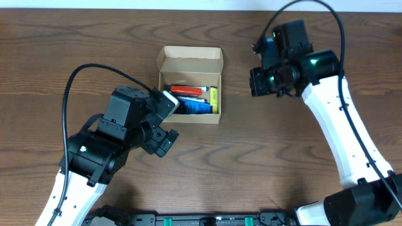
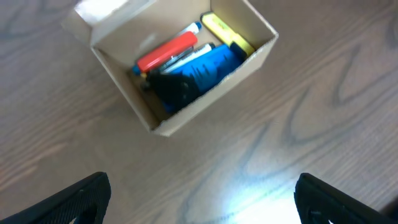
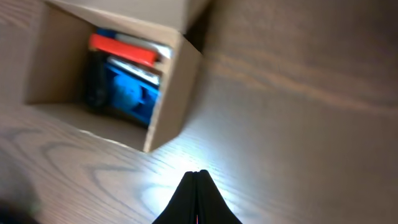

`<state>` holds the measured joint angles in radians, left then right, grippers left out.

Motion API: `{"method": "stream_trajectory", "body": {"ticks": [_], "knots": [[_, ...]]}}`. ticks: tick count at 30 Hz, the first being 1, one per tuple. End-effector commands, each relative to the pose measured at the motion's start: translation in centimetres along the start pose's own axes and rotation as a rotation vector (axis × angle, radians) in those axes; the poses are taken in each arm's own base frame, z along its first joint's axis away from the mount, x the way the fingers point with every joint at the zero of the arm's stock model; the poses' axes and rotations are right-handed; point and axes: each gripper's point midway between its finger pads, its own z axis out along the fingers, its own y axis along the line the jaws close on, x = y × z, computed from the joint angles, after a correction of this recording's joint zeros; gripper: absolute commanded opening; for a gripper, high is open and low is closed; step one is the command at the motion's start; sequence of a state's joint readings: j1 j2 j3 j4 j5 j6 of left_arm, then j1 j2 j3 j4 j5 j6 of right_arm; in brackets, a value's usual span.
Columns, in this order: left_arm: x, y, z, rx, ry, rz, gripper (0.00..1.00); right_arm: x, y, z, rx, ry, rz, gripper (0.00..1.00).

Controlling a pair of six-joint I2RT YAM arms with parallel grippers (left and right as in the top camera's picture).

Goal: Pack container
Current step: 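Move both grippers to the box's far lid flap on either side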

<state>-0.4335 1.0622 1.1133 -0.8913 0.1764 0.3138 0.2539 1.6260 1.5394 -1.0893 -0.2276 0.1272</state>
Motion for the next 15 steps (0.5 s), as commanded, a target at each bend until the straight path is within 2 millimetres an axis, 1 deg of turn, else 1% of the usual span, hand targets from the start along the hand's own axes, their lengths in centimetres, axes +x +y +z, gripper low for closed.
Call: {"method": "stream_trajectory", "body": {"ticks": [1, 6, 9, 11, 15], "knots": [[-1.0, 0.4, -0.7, -0.019, -0.039, 0.000, 0.95, 1.5, -1.4, 1.8, 0.013, 0.036, 0.113, 0.02], [-1.2, 1.9, -0.1, -0.078, -0.031, -0.016, 0.95, 2.7, -2.3, 4.8, 0.015, 0.036, 0.194, 0.02], [-1.2, 3.7, 0.7, -0.098, -0.025, -0.068, 0.95, 2.7, -2.4, 6.1, -0.001, 0.012, 0.219, 0.02], [-1.1, 4.8, 1.5, -0.081, -0.022, -0.116, 0.95, 2.7, -2.3, 6.7, -0.022, -0.002, 0.223, 0.01], [-1.1, 7.4, 3.2, 0.012, -0.054, -0.259, 0.95, 2.2, -2.2, 7.5, -0.041, -0.040, 0.242, 0.01]]}}
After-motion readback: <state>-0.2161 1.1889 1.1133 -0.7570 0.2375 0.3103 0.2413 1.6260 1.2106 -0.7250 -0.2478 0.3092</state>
